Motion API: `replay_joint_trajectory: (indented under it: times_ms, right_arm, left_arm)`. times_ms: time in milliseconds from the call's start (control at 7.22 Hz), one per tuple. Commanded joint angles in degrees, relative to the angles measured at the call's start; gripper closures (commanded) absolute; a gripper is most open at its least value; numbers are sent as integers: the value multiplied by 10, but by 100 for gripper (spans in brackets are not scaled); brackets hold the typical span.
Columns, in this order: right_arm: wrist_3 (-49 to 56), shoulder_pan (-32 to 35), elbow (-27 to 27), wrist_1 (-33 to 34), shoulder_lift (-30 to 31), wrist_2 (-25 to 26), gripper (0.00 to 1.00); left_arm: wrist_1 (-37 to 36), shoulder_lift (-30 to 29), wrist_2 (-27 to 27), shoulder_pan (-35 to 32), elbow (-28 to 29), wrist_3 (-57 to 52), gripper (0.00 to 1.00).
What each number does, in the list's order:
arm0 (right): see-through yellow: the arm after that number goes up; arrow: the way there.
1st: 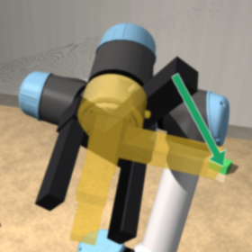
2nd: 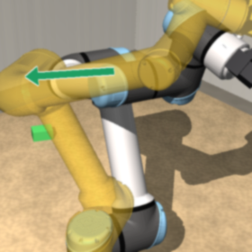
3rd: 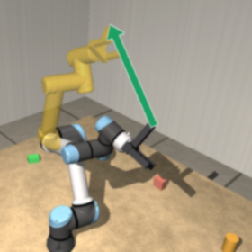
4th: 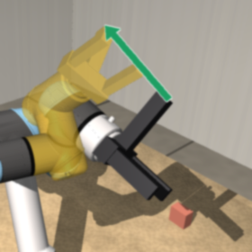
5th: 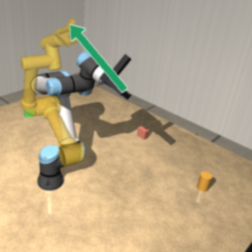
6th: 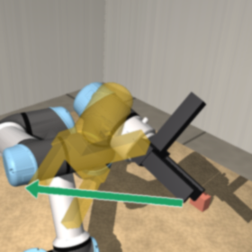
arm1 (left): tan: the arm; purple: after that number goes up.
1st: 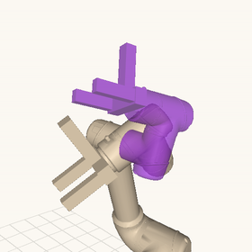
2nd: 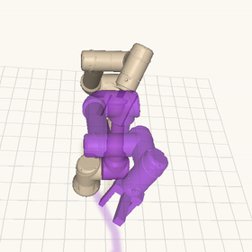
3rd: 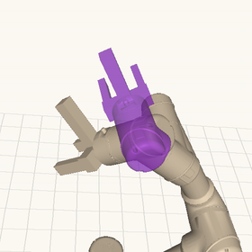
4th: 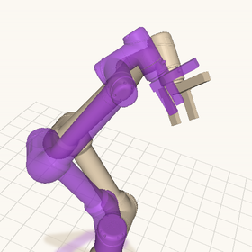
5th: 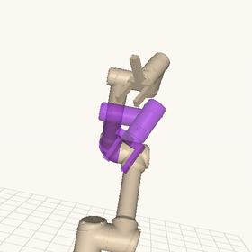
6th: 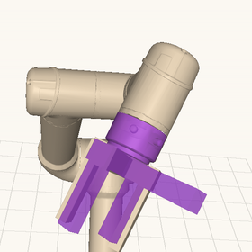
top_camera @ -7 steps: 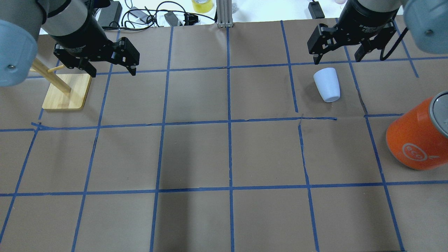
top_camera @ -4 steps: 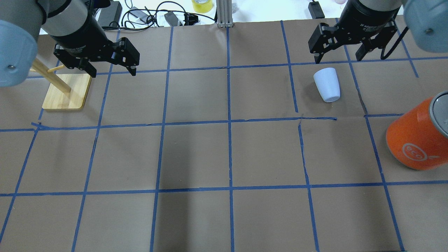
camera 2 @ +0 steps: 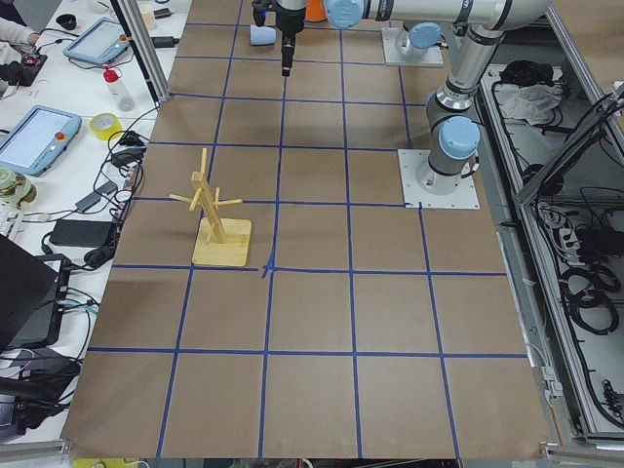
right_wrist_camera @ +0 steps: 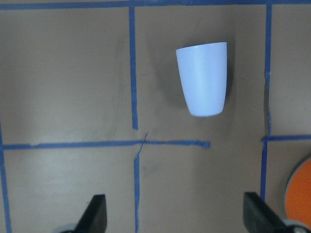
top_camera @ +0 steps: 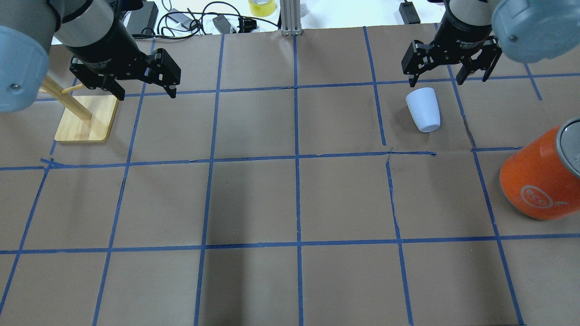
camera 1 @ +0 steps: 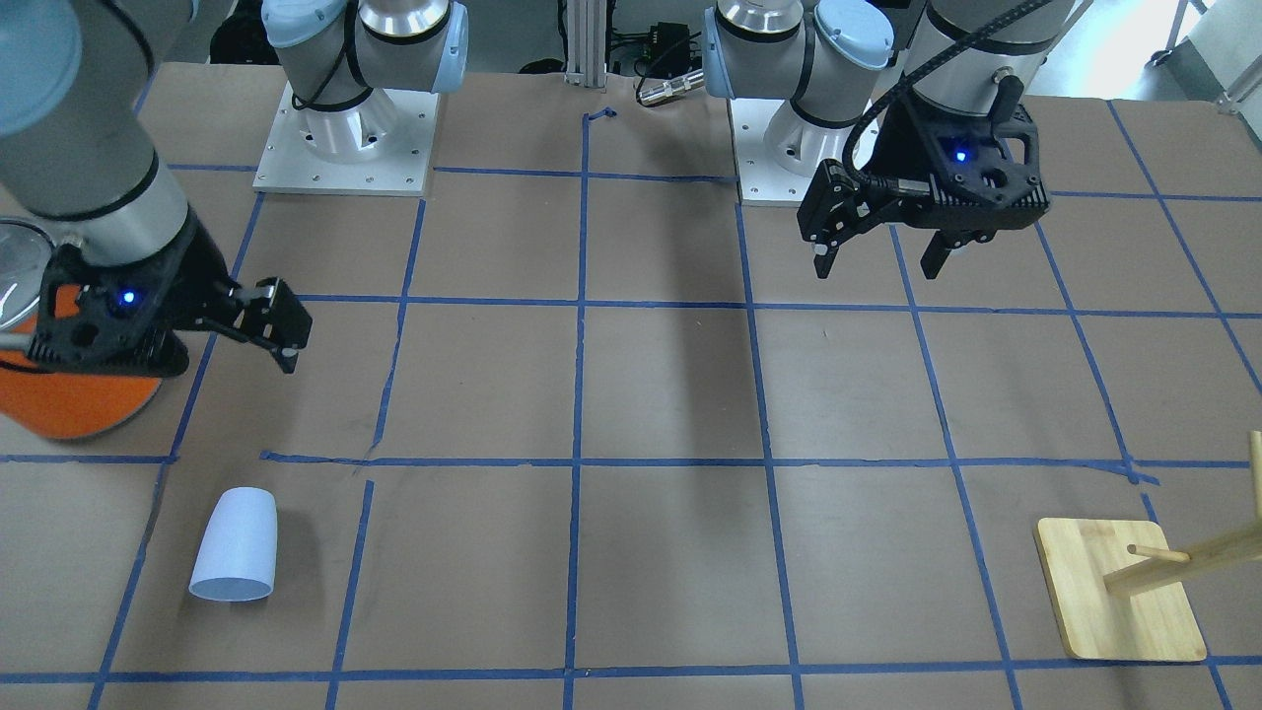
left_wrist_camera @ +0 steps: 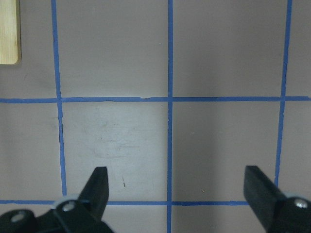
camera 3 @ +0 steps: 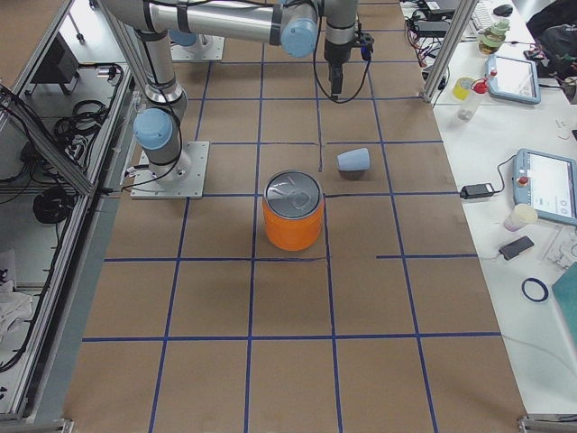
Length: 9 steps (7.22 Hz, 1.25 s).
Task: Flip cup
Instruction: 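Lower the right gripper onto the white cup and grasp its base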
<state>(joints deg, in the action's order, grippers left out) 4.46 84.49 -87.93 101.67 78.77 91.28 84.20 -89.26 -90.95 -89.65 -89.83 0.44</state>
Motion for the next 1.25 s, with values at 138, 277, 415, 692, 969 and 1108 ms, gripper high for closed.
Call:
replay_joint_trajectory:
  times_ms: [138, 277, 415, 692, 969, 1108]
  right_arm:
    - [71, -37, -1, 165, -134, 3, 0]
    - [86, -39, -5, 207, -167, -1, 0]
    - [97, -45, -6, 213, -192, -3, 0]
    - [121, -48, -6, 212, -210, -4, 0]
    - [135, -48, -17, 213, -220, -5, 0]
    - [135, -47, -18, 213, -222, -5, 0]
  left_arm:
    - [0, 0, 0, 0, 0, 0, 0]
    - [0, 0, 1, 0, 0, 0, 0]
    - [0, 0, 0, 0, 0, -1, 0]
    - [0, 1, 0, 0, 0, -1, 0]
    - [0, 0, 0, 0, 0, -1, 0]
    - [0, 1, 0, 0, 0, -1, 0]
